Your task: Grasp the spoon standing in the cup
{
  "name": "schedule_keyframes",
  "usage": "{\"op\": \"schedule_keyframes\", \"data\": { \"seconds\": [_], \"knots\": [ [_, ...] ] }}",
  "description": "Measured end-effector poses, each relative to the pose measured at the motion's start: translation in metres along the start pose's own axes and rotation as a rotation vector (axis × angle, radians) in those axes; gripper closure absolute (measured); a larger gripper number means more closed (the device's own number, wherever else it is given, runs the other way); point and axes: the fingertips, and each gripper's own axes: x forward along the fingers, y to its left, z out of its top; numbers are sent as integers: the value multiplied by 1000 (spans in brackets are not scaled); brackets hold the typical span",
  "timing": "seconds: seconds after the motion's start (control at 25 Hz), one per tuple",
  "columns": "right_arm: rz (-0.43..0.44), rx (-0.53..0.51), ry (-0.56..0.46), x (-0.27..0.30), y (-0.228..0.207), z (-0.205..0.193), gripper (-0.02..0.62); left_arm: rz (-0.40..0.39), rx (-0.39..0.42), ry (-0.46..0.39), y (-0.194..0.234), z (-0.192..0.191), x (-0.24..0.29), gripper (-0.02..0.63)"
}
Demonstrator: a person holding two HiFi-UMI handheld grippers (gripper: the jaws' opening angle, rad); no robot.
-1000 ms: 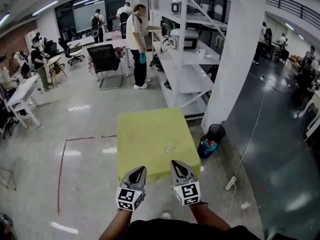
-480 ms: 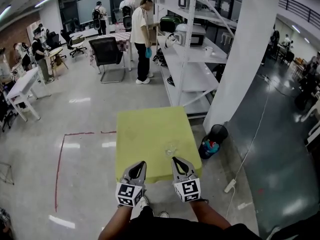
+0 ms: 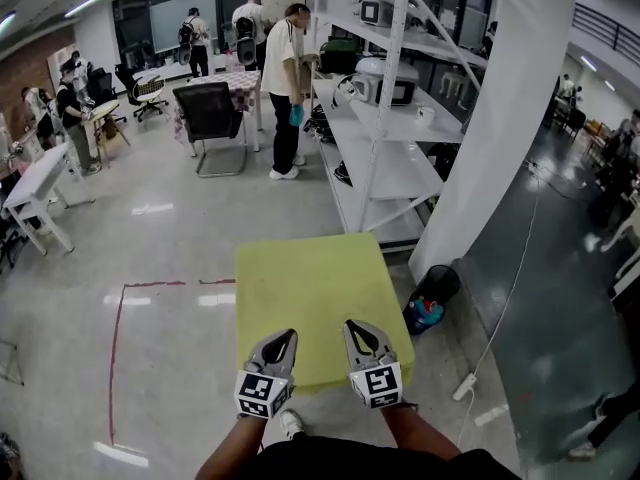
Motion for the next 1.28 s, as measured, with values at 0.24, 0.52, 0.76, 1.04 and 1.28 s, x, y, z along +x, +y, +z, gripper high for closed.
{"op": "schedule_keyframes", "data": {
  "seconds": [0.24, 0.52, 0.76, 1.04, 1.28],
  "knots": [
    [-20, 14, 17, 38, 0, 1, 589, -40, 8, 6, 29, 5, 24, 598],
    [-45, 40, 39, 59, 4, -4, 589, -61, -18, 11, 56, -2, 38, 598],
    [-103, 84, 22, 64, -16, -9, 589, -66, 5, 54, 62, -15, 55, 598],
    [-108, 80, 64, 65, -35, -37, 589, -91, 24, 73, 45, -36, 76, 598],
    [-100, 84, 118, 63, -42, -65, 589, -51, 19, 110, 47, -62, 90, 598]
  ]
}}
